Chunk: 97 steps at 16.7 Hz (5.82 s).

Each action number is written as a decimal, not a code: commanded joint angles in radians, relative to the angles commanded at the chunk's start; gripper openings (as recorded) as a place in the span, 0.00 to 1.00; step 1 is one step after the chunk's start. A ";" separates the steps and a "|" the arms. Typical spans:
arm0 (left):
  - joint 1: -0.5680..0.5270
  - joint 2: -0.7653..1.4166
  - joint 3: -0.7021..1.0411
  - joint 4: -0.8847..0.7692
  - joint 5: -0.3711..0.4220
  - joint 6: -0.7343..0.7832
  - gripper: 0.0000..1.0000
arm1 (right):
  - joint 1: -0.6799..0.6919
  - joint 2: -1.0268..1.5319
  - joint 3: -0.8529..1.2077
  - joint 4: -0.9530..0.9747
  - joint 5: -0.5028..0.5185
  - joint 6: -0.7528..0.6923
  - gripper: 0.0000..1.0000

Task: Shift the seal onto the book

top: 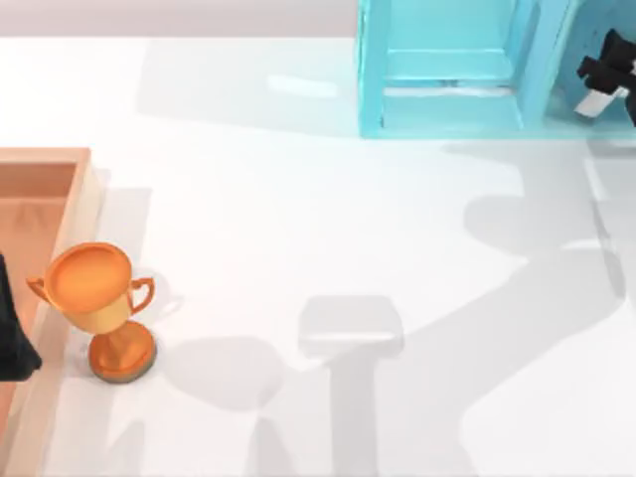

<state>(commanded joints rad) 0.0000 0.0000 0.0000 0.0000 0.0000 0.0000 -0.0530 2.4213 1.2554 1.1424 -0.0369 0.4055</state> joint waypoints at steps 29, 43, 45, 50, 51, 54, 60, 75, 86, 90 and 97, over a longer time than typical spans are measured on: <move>0.000 0.000 0.000 0.000 0.000 0.000 1.00 | -0.013 -1.203 -0.584 -0.621 -0.036 0.006 0.00; 0.000 0.000 0.000 0.000 0.000 0.000 1.00 | 0.521 -0.826 -0.477 -0.510 0.317 -0.665 0.00; 0.000 0.000 0.000 0.000 0.000 0.000 1.00 | 0.664 -0.740 -0.460 -0.490 0.417 -0.876 0.00; 0.000 0.000 0.000 0.000 0.000 0.000 1.00 | 0.988 -0.579 -0.443 -0.454 0.649 -1.351 0.00; 0.000 0.000 0.000 0.000 0.000 0.000 1.00 | 1.042 -0.557 -0.440 -0.448 0.688 -1.422 0.00; 0.000 0.000 0.000 0.000 0.000 0.000 1.00 | 1.166 -0.518 -0.428 -0.432 0.776 -1.570 0.00; 0.000 0.000 0.000 0.000 0.000 0.000 1.00 | 1.214 -0.511 -0.413 -0.423 0.808 -1.622 0.00; 0.000 0.000 0.000 0.000 0.000 0.000 1.00 | 1.153 -0.489 -0.511 -0.442 0.805 -1.636 0.00; 0.000 0.000 0.000 0.000 0.000 0.000 1.00 | 1.219 -0.524 -0.459 -0.414 0.825 -1.613 0.00; 0.000 0.000 0.000 0.000 0.000 0.000 1.00 | 1.213 -0.467 -0.485 -0.364 0.819 -1.608 0.00; 0.000 0.000 0.000 0.000 0.000 0.000 1.00 | 1.222 -0.414 -0.453 -0.302 0.818 -1.613 0.00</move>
<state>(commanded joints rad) 0.0000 0.0000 0.0000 0.0000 0.0000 0.0000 1.1686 2.0075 0.8021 0.8406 0.7808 -1.2075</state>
